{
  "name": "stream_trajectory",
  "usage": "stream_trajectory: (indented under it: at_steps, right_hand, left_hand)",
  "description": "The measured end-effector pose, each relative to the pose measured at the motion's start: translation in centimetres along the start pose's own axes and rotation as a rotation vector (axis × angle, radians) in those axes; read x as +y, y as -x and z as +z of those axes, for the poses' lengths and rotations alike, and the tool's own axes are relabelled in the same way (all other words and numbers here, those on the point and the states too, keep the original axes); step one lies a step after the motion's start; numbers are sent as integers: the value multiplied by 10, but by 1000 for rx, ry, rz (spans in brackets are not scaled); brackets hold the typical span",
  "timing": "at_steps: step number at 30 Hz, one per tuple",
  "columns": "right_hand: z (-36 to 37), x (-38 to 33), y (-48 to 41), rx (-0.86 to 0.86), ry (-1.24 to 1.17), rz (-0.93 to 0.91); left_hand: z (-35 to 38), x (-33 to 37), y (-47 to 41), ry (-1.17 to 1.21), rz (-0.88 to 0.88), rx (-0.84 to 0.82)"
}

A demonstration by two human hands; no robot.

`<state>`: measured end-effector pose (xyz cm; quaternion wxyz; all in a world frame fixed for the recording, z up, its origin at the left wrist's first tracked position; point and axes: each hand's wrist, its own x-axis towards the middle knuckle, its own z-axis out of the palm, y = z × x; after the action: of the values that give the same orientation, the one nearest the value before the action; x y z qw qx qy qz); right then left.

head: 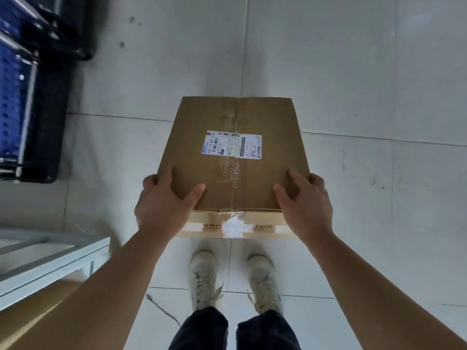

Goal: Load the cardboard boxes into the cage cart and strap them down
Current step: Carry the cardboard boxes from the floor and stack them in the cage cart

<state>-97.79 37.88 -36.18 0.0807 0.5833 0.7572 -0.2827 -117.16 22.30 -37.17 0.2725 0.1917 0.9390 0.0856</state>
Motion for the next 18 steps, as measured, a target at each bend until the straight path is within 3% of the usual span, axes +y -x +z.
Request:
stream_trajectory:
  at_steps: [10,18]
  right_hand:
    - [-183,-117,97,54,65,-335]
    - [-325,-217,203,81,8,-686]
  left_hand:
    - [-188,19,141,189,-185,235]
    - [-344,25,275,402,-306,524]
